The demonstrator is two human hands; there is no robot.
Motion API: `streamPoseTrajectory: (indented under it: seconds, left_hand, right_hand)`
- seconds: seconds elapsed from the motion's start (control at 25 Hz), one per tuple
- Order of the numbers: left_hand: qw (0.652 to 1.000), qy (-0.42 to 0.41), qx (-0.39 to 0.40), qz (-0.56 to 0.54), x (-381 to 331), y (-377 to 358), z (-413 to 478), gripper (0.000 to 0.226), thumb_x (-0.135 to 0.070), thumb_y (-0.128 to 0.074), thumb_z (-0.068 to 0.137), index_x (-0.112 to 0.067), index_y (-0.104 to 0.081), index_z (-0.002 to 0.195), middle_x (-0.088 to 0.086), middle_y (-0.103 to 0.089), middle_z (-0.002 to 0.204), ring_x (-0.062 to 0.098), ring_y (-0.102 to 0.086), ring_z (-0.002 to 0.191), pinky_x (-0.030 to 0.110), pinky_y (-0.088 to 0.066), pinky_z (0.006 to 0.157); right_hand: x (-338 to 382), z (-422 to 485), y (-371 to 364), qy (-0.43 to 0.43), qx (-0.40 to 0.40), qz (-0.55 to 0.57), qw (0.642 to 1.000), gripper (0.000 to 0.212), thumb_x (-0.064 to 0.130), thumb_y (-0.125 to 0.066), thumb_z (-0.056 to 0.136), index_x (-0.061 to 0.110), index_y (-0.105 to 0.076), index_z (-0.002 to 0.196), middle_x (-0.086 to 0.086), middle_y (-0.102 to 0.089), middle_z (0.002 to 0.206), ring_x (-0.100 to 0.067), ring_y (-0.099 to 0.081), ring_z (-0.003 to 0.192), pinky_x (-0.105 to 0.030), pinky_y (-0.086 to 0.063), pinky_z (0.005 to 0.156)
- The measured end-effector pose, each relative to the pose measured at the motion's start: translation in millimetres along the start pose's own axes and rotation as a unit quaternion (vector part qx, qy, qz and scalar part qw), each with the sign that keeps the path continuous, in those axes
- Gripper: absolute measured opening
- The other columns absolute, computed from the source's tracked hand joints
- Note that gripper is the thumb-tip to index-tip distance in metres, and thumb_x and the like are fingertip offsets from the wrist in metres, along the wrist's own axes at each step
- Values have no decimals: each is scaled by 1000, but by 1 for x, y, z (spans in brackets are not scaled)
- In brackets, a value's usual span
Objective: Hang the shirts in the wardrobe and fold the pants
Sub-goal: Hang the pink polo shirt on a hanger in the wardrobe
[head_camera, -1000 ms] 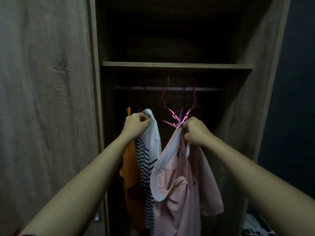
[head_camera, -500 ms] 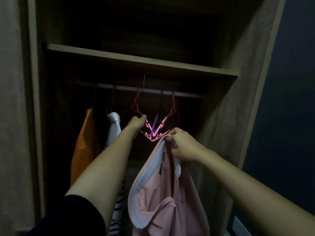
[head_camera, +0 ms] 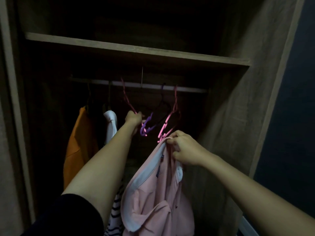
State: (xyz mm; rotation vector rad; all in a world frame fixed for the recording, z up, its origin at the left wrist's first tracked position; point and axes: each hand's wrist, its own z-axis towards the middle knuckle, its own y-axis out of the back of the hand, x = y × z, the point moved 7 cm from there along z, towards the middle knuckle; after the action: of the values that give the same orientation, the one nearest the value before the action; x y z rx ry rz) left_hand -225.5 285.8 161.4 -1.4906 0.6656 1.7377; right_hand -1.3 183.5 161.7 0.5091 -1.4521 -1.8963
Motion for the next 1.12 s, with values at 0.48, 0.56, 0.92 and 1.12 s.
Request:
streamPoseTrajectory:
  seconds: [0.48,0.56,0.92,1.12]
  left_hand:
    - [988,41,0,-146,0,10,-13,39,-11,-40,100,-8,-23,135,4,-52,79,13,-50,62,24,-47,31]
    - [992,32,8,-120,-1,2,-22,36,-12,-36,101,-6,-21,133,4,-51,79,14,-51,62,27,-50,39]
    - [998,-13,52,-16,-6,-29,-52,11,-7,-26,101,-13,-22,110,8,-50,70,8,-48,34,18,-40,32]
    - [997,11,76,-3,1,-32,-61,17,-16,-37,99,-3,-39,110,15,-46,86,17,-49,57,32,-53,51]
  right_hand:
    - [-1,-1,0,2,-14,30,999,43,6,-53,78,10,-61,120,-4,-43,126,-22,-45,119,-30,-39,102]
    - [-2,-3,-2,0,-18,34,999,42,5,-52,78,10,-61,119,-3,-44,125,-22,-47,117,-28,-40,101]
    - [-1,-10,3,3,-24,47,999,42,7,-52,76,12,-62,117,-2,-44,123,-21,-48,116,-32,-42,100]
    - [-1,-20,5,3,-26,43,999,44,7,-54,77,10,-61,120,-6,-43,128,-23,-45,121,-31,-38,104]
